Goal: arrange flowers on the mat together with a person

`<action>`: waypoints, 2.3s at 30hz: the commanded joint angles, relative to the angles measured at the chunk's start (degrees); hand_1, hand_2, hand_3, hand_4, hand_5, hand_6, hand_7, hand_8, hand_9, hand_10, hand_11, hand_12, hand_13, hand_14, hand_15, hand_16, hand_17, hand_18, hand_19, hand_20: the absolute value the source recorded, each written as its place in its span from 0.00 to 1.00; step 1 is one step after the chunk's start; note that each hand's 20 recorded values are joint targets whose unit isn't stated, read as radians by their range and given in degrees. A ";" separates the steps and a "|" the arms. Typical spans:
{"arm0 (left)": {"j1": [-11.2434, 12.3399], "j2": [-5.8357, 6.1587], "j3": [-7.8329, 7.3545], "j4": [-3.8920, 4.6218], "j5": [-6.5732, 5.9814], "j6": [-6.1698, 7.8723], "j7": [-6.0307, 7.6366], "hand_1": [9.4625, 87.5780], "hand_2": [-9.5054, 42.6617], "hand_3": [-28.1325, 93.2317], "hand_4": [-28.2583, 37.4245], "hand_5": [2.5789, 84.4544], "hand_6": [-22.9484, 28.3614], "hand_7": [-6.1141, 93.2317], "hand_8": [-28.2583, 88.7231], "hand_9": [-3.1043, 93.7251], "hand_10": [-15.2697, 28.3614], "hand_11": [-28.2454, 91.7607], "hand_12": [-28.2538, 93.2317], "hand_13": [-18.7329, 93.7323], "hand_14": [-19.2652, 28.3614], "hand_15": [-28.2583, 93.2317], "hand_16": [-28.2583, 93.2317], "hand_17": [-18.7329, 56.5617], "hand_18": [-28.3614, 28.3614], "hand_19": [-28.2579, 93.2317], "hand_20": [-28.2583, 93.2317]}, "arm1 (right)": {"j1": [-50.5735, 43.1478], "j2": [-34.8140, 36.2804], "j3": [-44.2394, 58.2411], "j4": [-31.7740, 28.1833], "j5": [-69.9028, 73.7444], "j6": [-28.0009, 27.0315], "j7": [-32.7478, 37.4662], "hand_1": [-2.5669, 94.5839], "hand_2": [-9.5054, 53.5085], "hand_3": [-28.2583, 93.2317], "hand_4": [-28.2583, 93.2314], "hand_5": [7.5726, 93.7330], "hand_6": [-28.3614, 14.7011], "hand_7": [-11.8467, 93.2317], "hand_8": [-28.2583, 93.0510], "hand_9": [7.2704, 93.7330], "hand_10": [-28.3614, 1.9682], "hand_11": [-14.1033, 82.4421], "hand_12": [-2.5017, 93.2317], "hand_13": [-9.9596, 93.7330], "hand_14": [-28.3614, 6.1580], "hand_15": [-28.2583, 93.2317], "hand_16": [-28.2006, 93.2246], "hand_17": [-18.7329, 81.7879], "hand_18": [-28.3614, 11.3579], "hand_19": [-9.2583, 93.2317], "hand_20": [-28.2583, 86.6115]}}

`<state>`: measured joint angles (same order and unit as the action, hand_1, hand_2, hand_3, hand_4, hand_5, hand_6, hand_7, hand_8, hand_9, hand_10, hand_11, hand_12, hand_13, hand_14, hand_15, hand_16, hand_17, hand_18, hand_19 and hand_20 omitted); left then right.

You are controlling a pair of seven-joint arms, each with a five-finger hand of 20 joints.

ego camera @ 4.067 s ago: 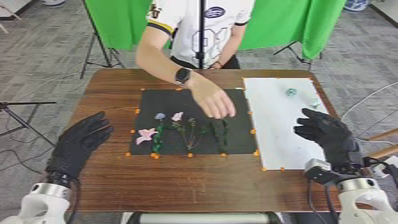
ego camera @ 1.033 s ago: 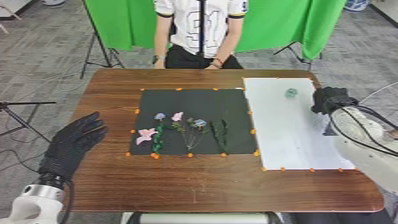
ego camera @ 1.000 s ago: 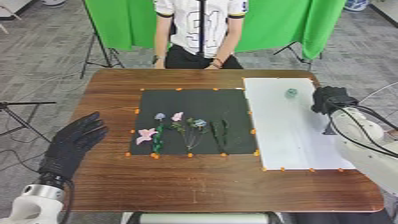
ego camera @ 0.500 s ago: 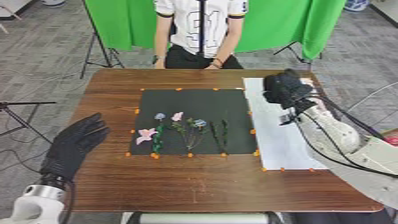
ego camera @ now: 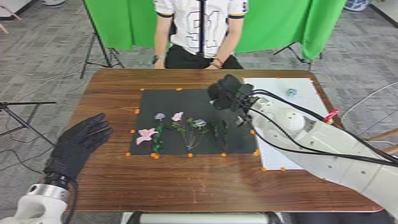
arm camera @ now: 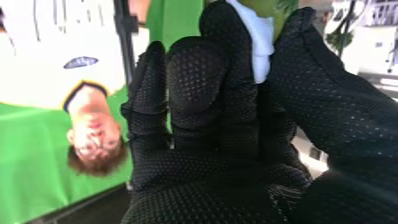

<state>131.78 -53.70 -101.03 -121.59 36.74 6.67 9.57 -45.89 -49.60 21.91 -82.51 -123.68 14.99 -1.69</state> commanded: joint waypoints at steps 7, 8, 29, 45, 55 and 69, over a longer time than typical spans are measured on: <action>0.18 -0.51 0.28 0.61 0.14 -0.88 -0.92 0.23 0.24 0.83 0.12 0.46 0.57 0.24 0.17 0.39 0.68 0.46 0.34 0.41 0.75 0.54 0.22 0.15 0.87 0.63 0.31 | 0.41 -0.98 -7.54 5.56 -0.39 6.94 4.36 0.51 0.00 0.94 0.01 0.64 0.77 0.67 0.20 0.85 0.81 0.40 0.59 0.75 0.73 0.75 0.58 0.46 0.33 0.77 0.65; 0.22 -0.43 0.31 0.62 0.15 -0.80 -0.85 0.23 0.24 0.83 0.12 0.46 0.57 0.24 0.17 0.39 0.68 0.46 0.34 0.41 0.75 0.54 0.22 0.15 0.87 0.63 0.31 | 0.71 -1.01 -8.21 5.61 -0.45 7.88 4.92 0.51 0.00 0.94 0.01 0.64 0.77 0.67 0.20 0.85 0.81 0.40 0.59 0.75 0.73 0.75 0.58 0.46 0.33 0.77 0.65; 0.16 -0.58 -0.03 0.67 0.16 -0.90 -1.05 0.23 0.24 0.83 0.12 0.46 0.57 0.24 0.17 0.39 0.68 0.46 0.34 0.41 0.75 0.54 0.22 0.15 0.87 0.63 0.31 | -2.17 -0.35 -3.08 1.75 0.56 4.25 6.14 0.33 0.01 0.93 0.00 0.60 0.73 0.57 0.21 0.70 0.64 0.59 0.36 0.67 0.63 0.79 0.48 0.41 0.29 0.74 0.65; 1.11 -1.39 -0.04 -0.02 0.18 -0.18 0.18 0.23 0.24 0.83 0.12 0.46 0.57 0.24 0.16 0.39 0.68 0.46 0.34 0.41 0.75 0.54 0.22 0.15 0.87 0.63 0.31 | -30.19 6.68 37.23 -19.74 26.52 -8.20 2.16 0.27 0.16 0.95 0.02 0.48 0.66 0.43 0.09 0.54 0.55 0.48 0.29 0.57 0.57 0.67 0.42 0.37 0.24 0.69 0.61; 2.43 -2.94 -1.08 -1.37 0.32 0.65 2.66 0.23 0.24 0.83 0.12 0.46 0.57 0.24 0.17 0.39 0.68 0.46 0.34 0.41 0.75 0.54 0.22 0.15 0.87 0.63 0.31 | -70.77 0.16 81.27 -34.38 68.60 -19.42 -1.89 0.24 0.24 0.93 0.04 0.45 0.58 0.33 0.12 0.47 0.44 0.39 0.28 0.52 0.48 0.58 0.41 0.35 0.21 0.65 0.54; 0.60 -3.93 1.69 -0.28 0.53 1.63 3.39 0.24 0.24 0.83 0.12 0.46 0.56 0.24 0.16 0.39 0.68 0.46 0.34 0.41 0.75 0.54 0.22 0.15 0.87 0.63 0.31 | -83.58 -14.42 82.88 -37.74 73.70 -14.29 -4.06 0.20 0.22 0.95 0.05 0.45 0.56 0.26 0.16 0.46 0.42 0.30 0.27 0.48 0.45 0.48 0.44 0.32 0.18 0.58 0.49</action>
<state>132.42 -56.69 -100.65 -122.65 36.96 7.32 13.75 -116.01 -61.35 97.70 -122.66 -50.85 -2.01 -4.57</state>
